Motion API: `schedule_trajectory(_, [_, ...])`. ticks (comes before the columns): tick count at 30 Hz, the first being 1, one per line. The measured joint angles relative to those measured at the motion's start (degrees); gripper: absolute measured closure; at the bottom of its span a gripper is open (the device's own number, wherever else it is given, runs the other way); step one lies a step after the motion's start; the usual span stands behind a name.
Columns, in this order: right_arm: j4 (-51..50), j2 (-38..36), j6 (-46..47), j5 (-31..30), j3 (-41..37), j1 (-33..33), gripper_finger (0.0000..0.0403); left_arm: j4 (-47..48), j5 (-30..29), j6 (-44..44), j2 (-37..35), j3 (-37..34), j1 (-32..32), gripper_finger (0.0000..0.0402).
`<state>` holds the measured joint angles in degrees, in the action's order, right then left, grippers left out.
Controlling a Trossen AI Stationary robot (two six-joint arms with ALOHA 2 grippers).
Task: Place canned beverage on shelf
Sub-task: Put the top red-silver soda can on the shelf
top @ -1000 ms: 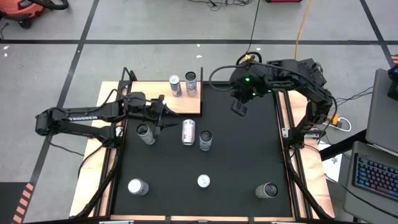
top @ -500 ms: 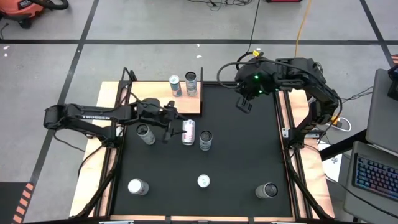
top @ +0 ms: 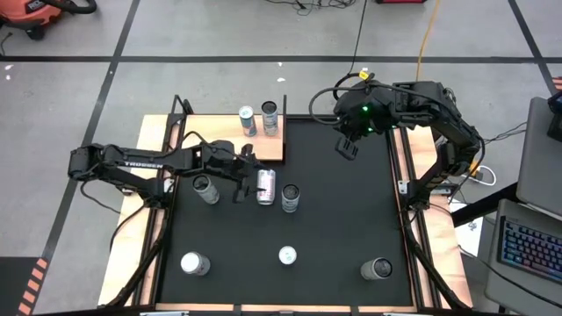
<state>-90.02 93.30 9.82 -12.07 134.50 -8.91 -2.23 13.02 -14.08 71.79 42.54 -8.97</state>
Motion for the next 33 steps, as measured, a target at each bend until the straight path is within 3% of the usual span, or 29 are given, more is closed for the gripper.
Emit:
schedule_trajectory(4, [0.00,0.02,-0.20,0.06,0.00,0.00,0.0403,0.56,2.53,-6.74,0.00,0.00,0.05,0.0084])
schedule_trajectory(11, [0.00,0.02,-0.20,0.06,0.00,0.00,0.0403,4.43,1.84,-17.94,0.00,-0.02,0.00,0.0084])
schedule_trajectory(15, [0.00,0.02,-0.12,0.06,0.00,0.00,0.0403,5.42,1.70,-19.49,0.22,0.69,0.00,0.0084])
schedule_trajectory(20, [0.00,0.02,-0.02,0.06,0.00,0.00,0.0403,11.80,1.12,-25.48,2.82,5.20,0.11,0.0084])
schedule_trajectory(25, [0.00,0.02,-0.02,0.08,0.00,0.00,0.0403,21.90,-3.44,-27.42,8.28,11.72,0.06,0.0084])
schedule_trajectory(33, [0.00,0.02,-0.01,0.08,0.00,0.00,0.0403,31.66,-3.44,-36.25,14.69,17.42,-0.04,0.0084])
